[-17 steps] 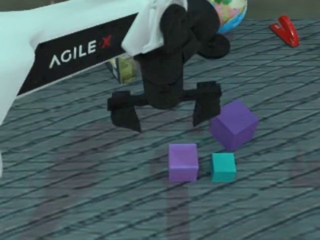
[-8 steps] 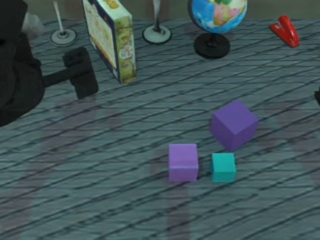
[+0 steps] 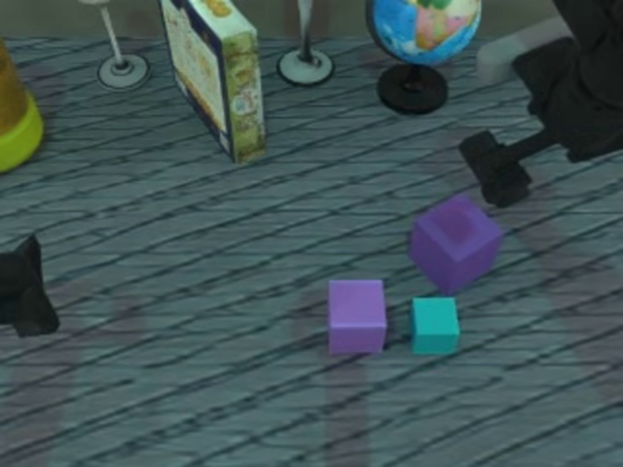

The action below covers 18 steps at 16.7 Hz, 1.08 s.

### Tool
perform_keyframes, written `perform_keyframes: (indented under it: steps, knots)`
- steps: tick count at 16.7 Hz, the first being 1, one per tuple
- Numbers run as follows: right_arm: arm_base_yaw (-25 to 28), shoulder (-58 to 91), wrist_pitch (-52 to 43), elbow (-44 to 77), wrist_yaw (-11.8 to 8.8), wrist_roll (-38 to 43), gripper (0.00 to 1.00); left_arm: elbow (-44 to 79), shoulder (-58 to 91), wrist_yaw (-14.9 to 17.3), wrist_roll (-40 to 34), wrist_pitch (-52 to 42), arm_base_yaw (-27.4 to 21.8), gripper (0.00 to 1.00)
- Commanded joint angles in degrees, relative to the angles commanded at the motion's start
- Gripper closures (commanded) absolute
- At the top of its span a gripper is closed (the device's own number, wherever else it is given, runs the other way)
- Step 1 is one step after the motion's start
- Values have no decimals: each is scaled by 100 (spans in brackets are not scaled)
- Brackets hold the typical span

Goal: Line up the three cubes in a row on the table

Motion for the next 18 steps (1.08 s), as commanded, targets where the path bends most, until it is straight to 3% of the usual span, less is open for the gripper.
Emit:
perform_keyframes:
  steps: [8,15,18]
  knots:
    - [471,2343,-1322,2130,17,-171,0,-1810,-2288,117,1400,1620,708,0]
    - [456,2395,-1326,2154,17,-174,0,-1857,-2355,121,1441,1666,723,0]
    - [476,2495,-920,1823,18,-183,0,-1857,-2355,121,1441,1666,723,0]
